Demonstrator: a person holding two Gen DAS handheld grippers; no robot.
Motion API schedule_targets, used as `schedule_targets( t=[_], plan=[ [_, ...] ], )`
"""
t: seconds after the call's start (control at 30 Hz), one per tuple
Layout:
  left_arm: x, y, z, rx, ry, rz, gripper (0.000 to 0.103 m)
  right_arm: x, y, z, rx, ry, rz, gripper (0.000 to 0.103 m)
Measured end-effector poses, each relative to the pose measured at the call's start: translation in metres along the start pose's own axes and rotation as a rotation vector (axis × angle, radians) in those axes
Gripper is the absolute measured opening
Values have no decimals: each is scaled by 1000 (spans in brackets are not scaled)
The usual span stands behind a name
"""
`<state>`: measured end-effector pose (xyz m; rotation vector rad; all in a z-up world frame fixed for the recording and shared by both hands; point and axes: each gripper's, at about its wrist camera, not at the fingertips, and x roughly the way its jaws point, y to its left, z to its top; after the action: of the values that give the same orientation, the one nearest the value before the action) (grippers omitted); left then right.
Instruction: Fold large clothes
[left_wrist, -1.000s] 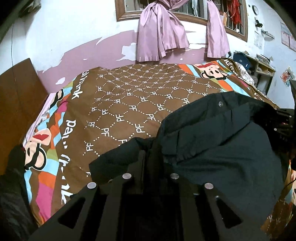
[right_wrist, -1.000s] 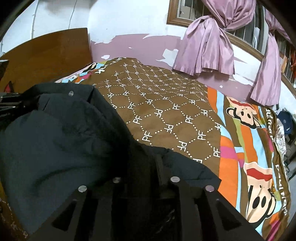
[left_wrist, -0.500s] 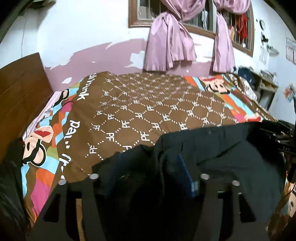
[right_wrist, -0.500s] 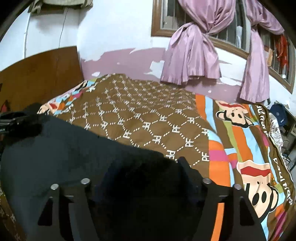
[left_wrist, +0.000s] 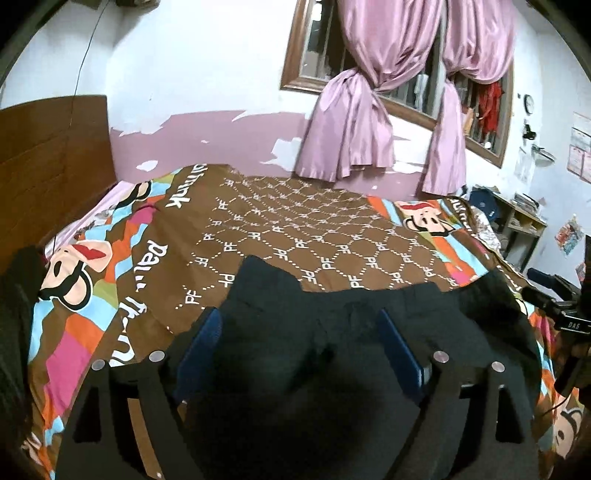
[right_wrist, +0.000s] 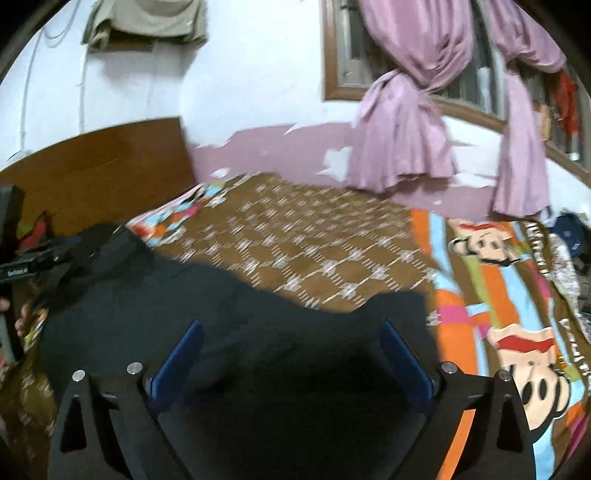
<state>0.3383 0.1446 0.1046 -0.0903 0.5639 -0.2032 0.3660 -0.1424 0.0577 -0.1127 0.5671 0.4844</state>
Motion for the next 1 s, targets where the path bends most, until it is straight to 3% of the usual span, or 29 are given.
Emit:
schedule_targets(
  t=[0.17,0.27,0.37,0.43,0.5,0.57,0.8,1.0],
  plan=[
    [-15,-35,-24,88,10,-102,83,16,23,-30,-25,113,78,96],
    [-9,-54,-39,126,73,-167,83,28,24,-46,-17,169,83,96],
    [2,-64,-50,136,131,-198,85,41,21,-49,-3,170,79,103],
    [14,-68,-54,172,154,-180,88,52,18,-45,-8,171,73,103],
    [28,-73,-54,226,160,-117,90,63,12,-40,7,174,63,103],
    [45,-70,-52,238,166,-76,98,77,1,-33,48,180,49,103],
    [92,-31,-29,33,185,-39,99,102,-24,-23,127,192,-17,103],
    [105,-18,-20,21,229,-17,102,119,-33,-21,143,214,-60,103]
  ],
)
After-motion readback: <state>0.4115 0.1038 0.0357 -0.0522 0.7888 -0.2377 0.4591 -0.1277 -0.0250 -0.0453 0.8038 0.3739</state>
